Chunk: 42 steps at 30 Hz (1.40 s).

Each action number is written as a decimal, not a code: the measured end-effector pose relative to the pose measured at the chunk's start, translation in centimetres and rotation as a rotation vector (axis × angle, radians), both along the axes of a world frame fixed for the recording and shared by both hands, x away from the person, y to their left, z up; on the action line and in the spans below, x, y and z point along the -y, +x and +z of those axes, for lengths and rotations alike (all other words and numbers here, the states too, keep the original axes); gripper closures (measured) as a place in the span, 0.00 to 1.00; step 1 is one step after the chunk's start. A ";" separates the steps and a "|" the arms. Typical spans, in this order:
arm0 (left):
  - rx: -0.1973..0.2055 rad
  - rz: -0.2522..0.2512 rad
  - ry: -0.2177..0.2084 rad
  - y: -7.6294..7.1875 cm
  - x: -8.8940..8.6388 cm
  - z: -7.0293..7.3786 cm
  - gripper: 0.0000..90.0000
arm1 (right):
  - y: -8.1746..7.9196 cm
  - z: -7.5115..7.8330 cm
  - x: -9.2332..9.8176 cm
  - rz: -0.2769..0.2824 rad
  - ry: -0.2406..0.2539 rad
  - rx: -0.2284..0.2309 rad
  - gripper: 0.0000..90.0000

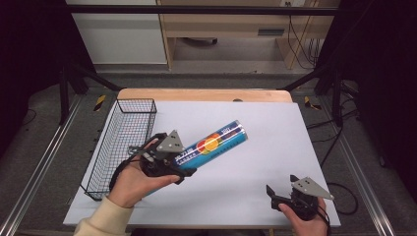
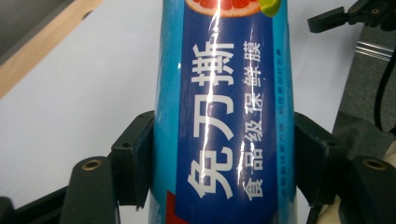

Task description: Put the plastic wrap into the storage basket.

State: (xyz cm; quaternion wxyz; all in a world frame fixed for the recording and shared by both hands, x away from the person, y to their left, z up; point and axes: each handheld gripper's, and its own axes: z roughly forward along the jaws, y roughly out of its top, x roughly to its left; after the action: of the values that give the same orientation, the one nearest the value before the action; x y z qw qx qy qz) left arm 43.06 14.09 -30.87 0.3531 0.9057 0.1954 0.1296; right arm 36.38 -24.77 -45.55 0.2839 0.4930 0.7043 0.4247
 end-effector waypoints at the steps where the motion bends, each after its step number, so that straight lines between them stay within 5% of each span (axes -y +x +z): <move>1: 0.001 0.009 0.001 -0.1 -0.5 0.2 0.36 | 0.0 0.0 0.0 0.001 -0.004 0.000 0.12; 18: 0.002 0.142 -0.025 -0.7 -6.3 0.7 0.36 | 0.0 0.0 -0.3 -0.004 -0.013 0.008 0.12; 29: -0.003 0.167 -0.029 -0.7 -8.1 0.4 0.36 | 0.0 0.3 -0.2 -0.084 -0.038 0.051 0.12; 36: -0.010 0.177 -0.070 -0.5 -9.2 -0.1 0.36 | 0.2 0.2 -0.4 -0.117 -0.059 0.060 0.12; 42: -0.016 0.214 -0.097 -0.6 -10.5 -0.4 0.36 | 2.8 1.5 -2.0 -0.102 -0.124 0.065 0.12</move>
State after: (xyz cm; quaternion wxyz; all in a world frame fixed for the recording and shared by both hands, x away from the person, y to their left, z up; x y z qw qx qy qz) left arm 42.50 24.60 -31.27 0.3791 0.8625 0.2999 0.1497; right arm 39.18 -22.76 -44.03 0.3578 0.4956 0.6935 0.3813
